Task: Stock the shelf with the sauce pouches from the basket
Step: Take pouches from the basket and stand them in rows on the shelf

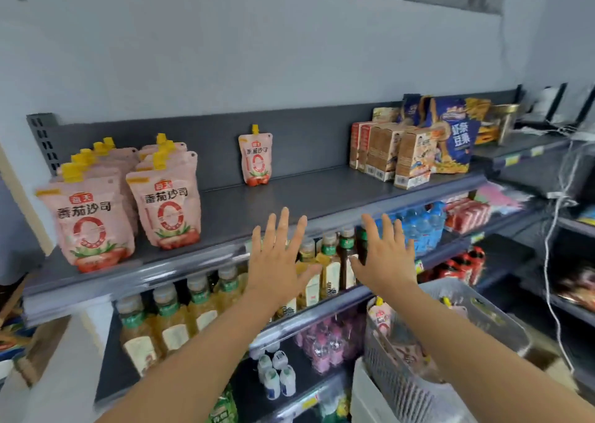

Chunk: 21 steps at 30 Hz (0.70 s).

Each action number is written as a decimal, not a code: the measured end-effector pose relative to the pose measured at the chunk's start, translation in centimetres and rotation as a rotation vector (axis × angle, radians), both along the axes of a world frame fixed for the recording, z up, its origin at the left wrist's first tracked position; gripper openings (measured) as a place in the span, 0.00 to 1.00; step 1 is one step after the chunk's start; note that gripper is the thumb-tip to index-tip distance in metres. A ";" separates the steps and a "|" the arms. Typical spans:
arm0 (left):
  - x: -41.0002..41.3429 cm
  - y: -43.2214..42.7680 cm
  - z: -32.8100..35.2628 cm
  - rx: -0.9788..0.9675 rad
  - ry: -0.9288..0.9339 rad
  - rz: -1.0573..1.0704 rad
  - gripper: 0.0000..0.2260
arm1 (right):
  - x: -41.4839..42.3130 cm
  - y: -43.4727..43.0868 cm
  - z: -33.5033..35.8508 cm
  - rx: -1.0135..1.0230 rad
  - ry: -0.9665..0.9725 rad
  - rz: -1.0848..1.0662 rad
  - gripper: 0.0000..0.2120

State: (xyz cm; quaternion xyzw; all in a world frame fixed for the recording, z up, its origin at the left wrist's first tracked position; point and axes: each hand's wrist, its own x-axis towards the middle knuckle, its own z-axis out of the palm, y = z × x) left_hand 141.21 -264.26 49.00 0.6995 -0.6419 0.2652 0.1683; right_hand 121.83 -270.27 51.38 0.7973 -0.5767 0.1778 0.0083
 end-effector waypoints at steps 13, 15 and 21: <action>-21.4 -14.2 -13.9 0.431 0.066 -0.185 0.38 | -24.0 -12.0 -12.6 0.243 0.042 -0.267 0.35; -22.9 -15.8 -16.5 0.526 0.090 -0.169 0.37 | -25.7 -13.7 -15.0 0.299 0.059 -0.261 0.34; -25.3 -17.8 -22.5 0.704 0.135 -0.086 0.36 | -27.0 -16.9 -21.4 0.463 0.108 -0.252 0.36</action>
